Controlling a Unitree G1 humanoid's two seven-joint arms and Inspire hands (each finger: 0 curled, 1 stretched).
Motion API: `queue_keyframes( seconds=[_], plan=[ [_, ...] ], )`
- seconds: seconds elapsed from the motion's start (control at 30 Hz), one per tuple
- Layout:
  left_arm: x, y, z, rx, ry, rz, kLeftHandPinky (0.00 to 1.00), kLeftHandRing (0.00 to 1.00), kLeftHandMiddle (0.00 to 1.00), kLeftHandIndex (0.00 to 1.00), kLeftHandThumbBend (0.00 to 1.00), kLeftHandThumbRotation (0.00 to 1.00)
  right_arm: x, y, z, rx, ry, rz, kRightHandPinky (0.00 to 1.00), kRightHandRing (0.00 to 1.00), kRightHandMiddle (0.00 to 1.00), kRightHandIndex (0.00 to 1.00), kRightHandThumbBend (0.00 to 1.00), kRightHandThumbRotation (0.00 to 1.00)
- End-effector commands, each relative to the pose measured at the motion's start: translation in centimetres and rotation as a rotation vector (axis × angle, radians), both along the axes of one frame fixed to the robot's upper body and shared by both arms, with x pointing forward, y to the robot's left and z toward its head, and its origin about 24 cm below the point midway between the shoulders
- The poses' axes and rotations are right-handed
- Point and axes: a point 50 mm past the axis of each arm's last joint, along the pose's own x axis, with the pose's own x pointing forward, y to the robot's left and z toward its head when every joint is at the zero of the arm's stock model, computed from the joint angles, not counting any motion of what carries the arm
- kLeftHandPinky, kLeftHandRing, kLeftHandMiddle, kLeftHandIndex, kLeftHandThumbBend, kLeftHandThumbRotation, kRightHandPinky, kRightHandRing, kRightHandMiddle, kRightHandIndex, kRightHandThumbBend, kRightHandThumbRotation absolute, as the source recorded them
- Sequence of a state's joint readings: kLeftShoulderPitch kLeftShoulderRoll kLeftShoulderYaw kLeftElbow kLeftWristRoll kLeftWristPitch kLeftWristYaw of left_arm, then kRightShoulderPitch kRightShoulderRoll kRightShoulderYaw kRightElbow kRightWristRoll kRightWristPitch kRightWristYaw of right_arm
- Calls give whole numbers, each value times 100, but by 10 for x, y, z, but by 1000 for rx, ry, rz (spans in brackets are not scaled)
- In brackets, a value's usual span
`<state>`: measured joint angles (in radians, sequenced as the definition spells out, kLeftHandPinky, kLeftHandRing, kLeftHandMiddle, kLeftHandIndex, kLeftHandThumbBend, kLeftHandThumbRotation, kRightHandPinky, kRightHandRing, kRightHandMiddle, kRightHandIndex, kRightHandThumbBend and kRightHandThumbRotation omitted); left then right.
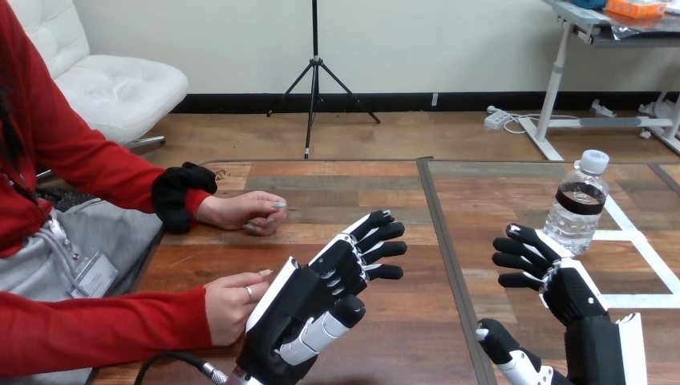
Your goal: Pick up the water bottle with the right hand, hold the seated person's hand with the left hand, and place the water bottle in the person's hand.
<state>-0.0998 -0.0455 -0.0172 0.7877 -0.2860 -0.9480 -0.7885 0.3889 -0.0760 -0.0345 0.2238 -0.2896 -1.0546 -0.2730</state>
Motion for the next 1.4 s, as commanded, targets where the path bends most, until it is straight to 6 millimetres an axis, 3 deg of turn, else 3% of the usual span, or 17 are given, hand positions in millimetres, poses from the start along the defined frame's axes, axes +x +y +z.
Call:
queue_keyframes(
  seconds=[0.0,1.37],
  plan=[
    [16,-4,17,-17,-81,0,78,85,88,90,89,74,13,3,12,19,-95,1,61,70,75,78,78,64],
    [17,-5,17,-20,-81,4,79,86,89,90,90,75,18,-2,17,8,-114,-17,60,69,74,77,79,62]
  ],
)
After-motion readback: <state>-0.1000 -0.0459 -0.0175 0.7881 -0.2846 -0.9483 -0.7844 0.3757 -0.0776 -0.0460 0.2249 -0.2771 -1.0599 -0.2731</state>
